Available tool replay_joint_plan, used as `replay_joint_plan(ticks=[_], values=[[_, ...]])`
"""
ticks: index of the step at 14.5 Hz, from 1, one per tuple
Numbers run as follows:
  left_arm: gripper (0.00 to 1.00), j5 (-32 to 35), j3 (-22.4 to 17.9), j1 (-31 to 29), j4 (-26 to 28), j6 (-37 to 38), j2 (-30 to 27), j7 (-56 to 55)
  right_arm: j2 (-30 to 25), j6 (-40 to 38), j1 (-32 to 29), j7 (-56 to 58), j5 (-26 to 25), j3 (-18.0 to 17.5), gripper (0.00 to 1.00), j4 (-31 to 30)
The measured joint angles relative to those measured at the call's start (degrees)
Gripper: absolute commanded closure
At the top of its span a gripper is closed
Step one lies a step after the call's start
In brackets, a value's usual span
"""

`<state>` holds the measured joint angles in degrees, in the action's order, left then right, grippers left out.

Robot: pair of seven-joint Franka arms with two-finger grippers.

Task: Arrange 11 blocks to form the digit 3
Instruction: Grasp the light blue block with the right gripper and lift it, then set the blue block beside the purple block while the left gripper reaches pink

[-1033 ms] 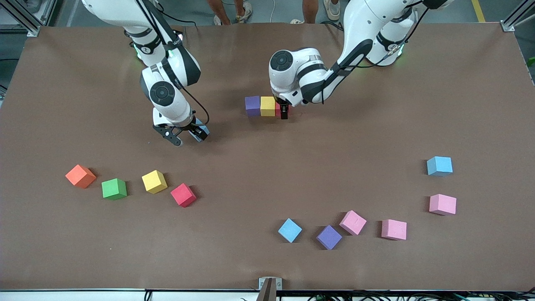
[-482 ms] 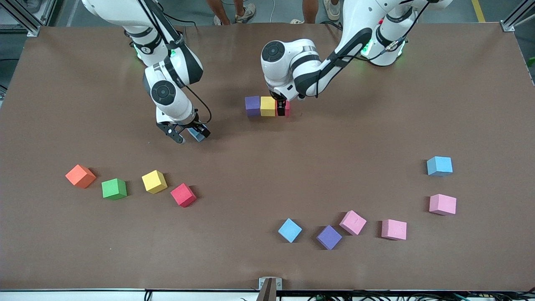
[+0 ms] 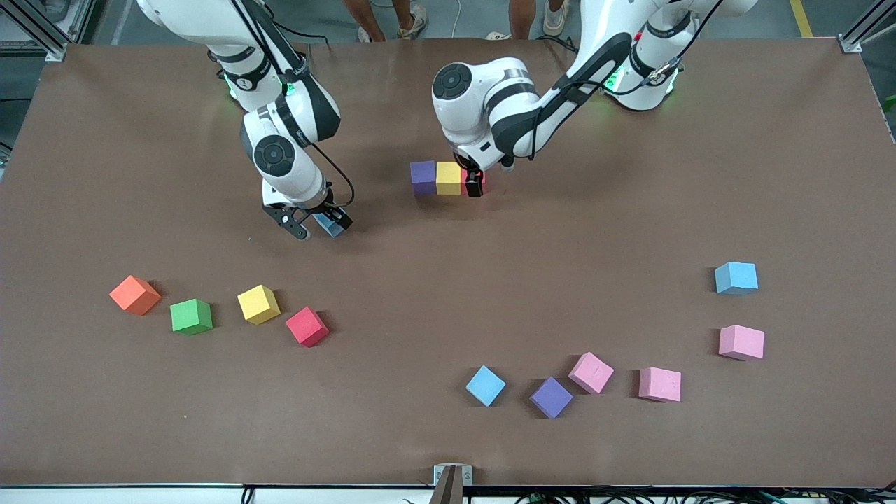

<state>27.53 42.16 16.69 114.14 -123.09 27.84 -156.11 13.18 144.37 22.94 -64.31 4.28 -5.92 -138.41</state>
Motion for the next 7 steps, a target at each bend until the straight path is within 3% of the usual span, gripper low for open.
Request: replay_joint_plan(ticks=[4, 7], values=[[0.00, 1.6, 0.6, -7.7, -2.2, 0.0, -0.7, 13.9, 0.2, 0.1, 0.0, 0.2, 0.0, 0.0, 0.51, -0.1], [0.00, 2.0, 0.5, -15.1, -5.9, 0.0, -0.7, 30.0, 0.1, 0.1, -0.1, 1.9, 0.0, 0.0, 0.59, -0.1]])
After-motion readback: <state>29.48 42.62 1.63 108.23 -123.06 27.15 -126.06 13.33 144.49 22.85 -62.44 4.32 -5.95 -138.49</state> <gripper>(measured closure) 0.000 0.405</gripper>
